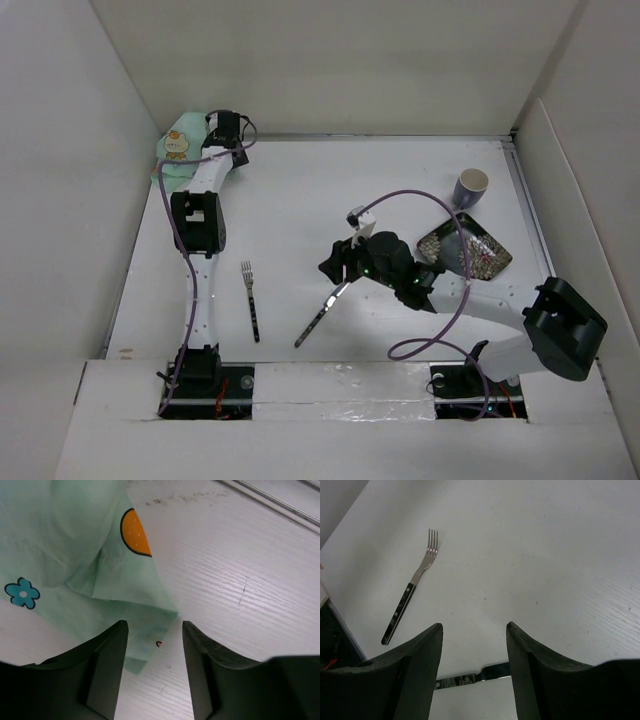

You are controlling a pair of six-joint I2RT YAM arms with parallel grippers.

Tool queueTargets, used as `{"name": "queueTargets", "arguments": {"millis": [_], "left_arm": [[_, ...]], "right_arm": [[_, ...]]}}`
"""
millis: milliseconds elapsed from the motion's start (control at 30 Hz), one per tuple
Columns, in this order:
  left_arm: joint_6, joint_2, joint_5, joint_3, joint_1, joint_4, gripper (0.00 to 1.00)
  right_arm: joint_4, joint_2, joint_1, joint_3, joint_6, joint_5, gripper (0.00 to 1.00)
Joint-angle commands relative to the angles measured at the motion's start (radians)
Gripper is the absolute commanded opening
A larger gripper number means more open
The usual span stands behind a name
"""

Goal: Set the dinner table for one person

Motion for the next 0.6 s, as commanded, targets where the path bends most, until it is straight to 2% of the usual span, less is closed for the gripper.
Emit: {"name": "queueTargets", "arguments": {"millis": [0,133,200,233,267,300,400,433,467,533,567], "left_arm": [[0.050,0.025,0.047,0.067,0.003,-0.067,0.43],[0.079,0.040,0.065,0.036,0.003,-0.102,0.31],[0.087,0.049,0.064,0.018,0.003,-0.119,0.30],[0.090,0.051,0.053,0.009,0.003,-0.122,0.32],[0.090,0.054,0.043,0.003,0.003,-0.125,0.40],[0.090,0.054,0.033,-0.008,0.003,-0.131,0.44],[0.093,0.049,0.018,-0.014,0.003,-0.131,0.46],[0.093,0.051,0.029,-0.014,0.003,-0.133,0.40],[0.096,0.051,0.035,-0.014,0.003,-0.135,0.27],[0.094,0.049,0.058,-0.013,0.003,-0.148,0.16],[0.093,0.040,0.070,-0.017,0.003,-0.151,0.06]], "right_arm": [[0.071,-0.023,0.006,0.034,-0.008,0.003,0.59],[0.060,-0.059,0.006,0.026,-0.005,0.032,0.59],[0.054,-0.076,0.006,0.023,-0.005,0.041,0.59],[0.046,-0.097,0.006,0.020,-0.007,0.041,0.59],[0.043,-0.105,0.006,0.020,-0.005,0.040,0.59],[0.041,-0.114,0.006,0.017,-0.007,0.041,0.59],[0.044,-0.146,0.006,0.009,-0.008,0.037,0.59],[0.043,-0.149,0.006,0.006,-0.008,0.037,0.59],[0.041,-0.157,0.006,0.005,-0.008,0.041,0.59],[0.037,-0.165,0.006,0.002,-0.008,0.055,0.59],[0.037,-0.169,0.006,-0.001,-0.007,0.060,0.59]]}}
